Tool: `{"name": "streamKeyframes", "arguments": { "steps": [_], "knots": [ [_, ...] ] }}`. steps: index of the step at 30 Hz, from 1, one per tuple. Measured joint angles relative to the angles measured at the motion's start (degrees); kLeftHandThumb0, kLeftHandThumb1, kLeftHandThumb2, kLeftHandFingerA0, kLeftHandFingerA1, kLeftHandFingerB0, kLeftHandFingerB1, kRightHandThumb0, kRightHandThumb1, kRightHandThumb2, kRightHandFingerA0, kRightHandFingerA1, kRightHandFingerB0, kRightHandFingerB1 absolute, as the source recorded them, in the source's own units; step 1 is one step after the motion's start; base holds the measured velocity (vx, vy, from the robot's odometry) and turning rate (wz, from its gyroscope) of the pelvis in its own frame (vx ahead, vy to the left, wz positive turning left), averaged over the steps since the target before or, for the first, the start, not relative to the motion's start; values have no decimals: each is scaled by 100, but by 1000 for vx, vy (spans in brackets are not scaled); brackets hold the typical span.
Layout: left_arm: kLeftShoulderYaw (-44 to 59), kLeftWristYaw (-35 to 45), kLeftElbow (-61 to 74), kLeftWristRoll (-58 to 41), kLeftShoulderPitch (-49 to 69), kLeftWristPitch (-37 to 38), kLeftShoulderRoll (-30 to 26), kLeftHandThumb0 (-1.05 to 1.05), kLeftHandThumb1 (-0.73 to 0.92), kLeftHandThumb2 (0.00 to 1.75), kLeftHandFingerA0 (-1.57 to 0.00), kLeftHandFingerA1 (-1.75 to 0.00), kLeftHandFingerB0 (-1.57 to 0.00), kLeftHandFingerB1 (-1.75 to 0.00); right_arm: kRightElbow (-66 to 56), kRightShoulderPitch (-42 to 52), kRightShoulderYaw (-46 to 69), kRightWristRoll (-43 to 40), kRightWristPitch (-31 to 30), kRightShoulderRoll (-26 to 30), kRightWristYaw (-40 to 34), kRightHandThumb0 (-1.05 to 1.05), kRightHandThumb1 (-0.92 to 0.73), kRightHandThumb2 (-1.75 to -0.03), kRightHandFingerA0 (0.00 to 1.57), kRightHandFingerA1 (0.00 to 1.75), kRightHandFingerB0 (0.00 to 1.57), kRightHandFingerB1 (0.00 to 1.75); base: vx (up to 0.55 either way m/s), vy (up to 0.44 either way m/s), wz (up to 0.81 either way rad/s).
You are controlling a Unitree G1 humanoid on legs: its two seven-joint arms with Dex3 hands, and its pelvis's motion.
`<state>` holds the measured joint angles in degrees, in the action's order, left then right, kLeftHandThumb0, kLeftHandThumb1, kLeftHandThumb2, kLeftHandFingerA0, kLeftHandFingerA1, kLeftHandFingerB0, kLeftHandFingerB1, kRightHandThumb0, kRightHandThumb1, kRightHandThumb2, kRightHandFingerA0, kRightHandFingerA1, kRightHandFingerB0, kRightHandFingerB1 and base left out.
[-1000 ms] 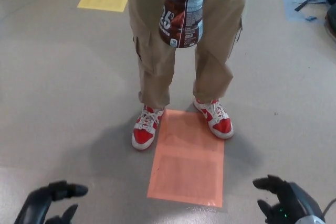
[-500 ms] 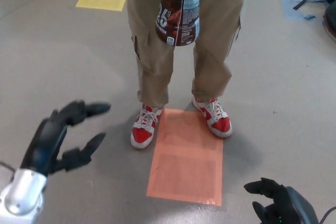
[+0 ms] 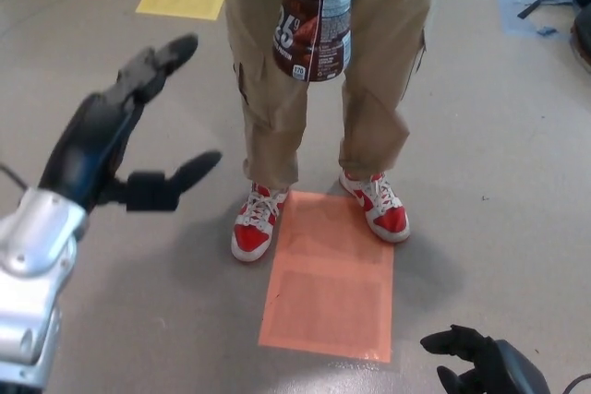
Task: The robot recieved a bottle of protein shake from a person using its left hand and then shake the protein up and down 2 two times and hand it back to the person
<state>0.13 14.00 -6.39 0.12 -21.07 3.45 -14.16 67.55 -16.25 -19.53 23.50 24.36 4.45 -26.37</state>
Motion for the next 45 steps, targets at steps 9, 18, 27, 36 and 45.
{"name": "streamKeyframes", "arguments": {
  "steps": [9, 18, 27, 36, 45],
  "knots": [
    [-109, 329, 128, -271, -757, -783, 21, -83, 46, 88, 0, -8, 0, -3, 6, 30, -27, 34, 62, -7, -20, -24, -81, -64, 86, 50, 68, 47, 0, 0, 0],
    [-276, 540, 56, -403, -1522, -1589, 168, -89, 51, 90, 0, -9, 0, 0, 9, 35, -32, 85, 123, -17, -25, -26, -81, -66, 84, 52, 68, 49, 0, 0, 0],
    [-496, 682, -150, -511, -2174, -2425, 392, -89, 52, 90, 0, -8, 0, 0, 12, 46, -58, 106, 206, -18, -45, -29, -82, -64, 85, 52, 69, 49, 0, 0, 0],
    [-725, 758, -339, -555, -2662, -3234, 656, -88, 51, 90, 0, -7, 0, 0, 15, 67, -142, 147, 305, -18, -126, -27, -80, -64, 88, 51, 69, 49, 0, 0, 0],
    [-938, 828, -553, -589, -3013, -4086, 829, -88, 51, 89, 0, -8, 0, 0, 16, 95, -233, 235, 447, -18, -241, -27, -81, -65, 87, 52, 69, 50, 0, 0, 0]
  ]
}}
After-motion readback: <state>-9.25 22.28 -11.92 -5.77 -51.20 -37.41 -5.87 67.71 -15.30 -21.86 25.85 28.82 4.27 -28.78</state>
